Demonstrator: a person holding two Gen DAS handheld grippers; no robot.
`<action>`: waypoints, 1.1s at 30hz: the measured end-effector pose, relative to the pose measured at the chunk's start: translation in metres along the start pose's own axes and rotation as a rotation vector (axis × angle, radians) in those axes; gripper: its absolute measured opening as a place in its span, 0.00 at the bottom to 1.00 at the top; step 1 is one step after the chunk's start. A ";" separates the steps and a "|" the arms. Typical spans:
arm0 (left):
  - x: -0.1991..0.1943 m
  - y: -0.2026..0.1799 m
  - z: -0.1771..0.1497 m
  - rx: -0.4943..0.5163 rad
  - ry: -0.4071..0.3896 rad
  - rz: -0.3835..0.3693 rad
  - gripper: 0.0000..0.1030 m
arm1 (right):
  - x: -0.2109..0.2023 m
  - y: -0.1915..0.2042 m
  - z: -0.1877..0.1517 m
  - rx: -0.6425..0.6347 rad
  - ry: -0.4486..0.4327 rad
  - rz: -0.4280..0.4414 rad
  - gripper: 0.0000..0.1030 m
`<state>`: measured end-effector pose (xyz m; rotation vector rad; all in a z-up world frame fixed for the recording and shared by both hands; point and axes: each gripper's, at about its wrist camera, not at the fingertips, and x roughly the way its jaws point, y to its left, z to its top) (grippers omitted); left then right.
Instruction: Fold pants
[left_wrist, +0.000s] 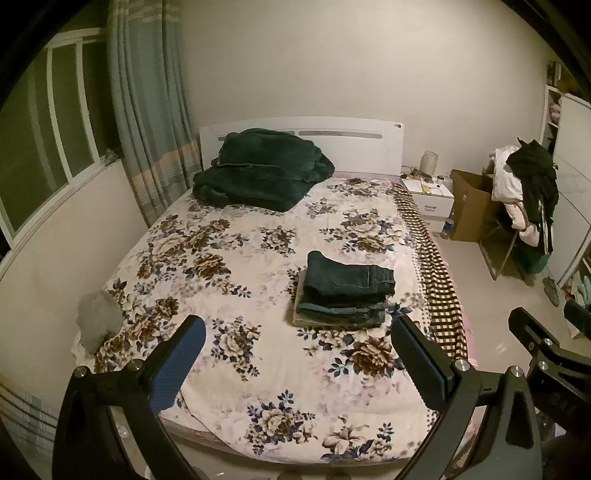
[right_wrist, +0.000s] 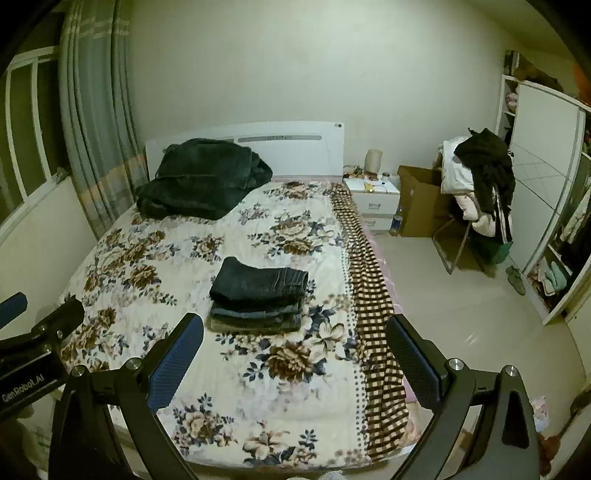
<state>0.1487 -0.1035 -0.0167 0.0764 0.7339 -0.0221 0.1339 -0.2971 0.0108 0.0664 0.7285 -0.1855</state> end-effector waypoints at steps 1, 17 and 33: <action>0.000 0.000 0.000 0.000 0.000 0.002 1.00 | 0.002 0.000 -0.001 0.000 0.001 0.000 0.98; 0.004 0.005 0.002 -0.006 0.000 0.011 1.00 | 0.006 -0.003 -0.003 0.000 0.002 -0.001 1.00; 0.004 0.004 0.002 -0.004 0.001 0.011 1.00 | 0.009 -0.003 0.000 -0.005 0.005 0.000 1.00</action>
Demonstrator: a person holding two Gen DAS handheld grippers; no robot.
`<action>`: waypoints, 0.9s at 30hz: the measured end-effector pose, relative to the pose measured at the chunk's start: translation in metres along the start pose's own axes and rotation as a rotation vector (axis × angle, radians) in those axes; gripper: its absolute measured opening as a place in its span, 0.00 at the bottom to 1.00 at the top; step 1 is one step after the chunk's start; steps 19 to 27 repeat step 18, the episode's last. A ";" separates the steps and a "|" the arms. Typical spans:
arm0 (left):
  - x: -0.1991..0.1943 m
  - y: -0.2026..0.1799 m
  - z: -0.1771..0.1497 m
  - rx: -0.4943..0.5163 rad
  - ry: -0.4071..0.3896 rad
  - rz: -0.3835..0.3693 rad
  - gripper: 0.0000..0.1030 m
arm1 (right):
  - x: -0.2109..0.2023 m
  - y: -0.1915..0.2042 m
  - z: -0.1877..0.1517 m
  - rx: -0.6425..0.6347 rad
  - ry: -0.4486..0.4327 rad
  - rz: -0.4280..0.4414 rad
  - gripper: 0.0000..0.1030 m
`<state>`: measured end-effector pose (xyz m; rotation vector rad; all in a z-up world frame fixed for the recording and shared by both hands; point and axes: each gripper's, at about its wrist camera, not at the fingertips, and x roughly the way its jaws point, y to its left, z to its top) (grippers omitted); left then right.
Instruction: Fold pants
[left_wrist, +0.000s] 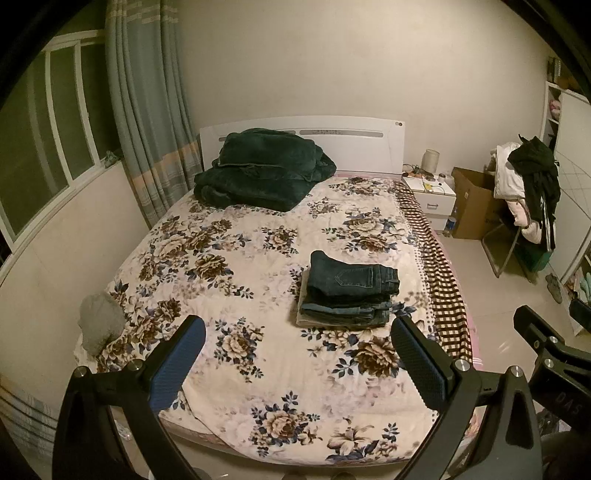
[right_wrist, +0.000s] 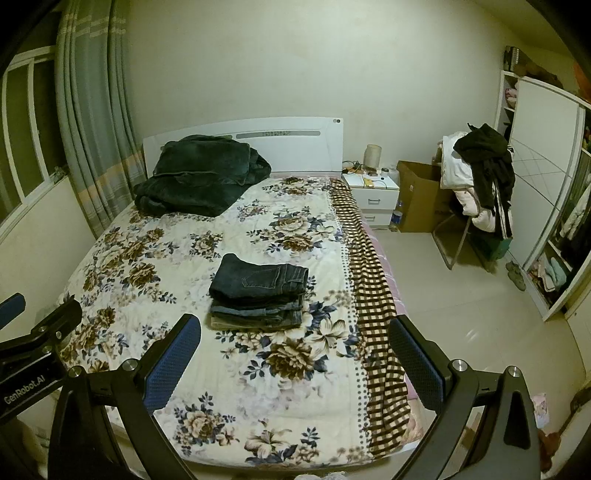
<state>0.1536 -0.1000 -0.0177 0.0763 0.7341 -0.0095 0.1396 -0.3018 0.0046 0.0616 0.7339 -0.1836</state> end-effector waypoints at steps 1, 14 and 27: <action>0.000 0.000 0.000 0.002 0.001 -0.003 1.00 | 0.000 0.000 0.000 -0.001 -0.001 -0.001 1.00; 0.001 0.001 -0.001 0.005 -0.002 -0.010 1.00 | 0.001 0.000 0.000 -0.001 0.005 -0.001 1.00; 0.001 0.003 -0.004 0.008 -0.008 -0.019 1.00 | 0.002 0.001 -0.002 0.000 0.004 -0.001 1.00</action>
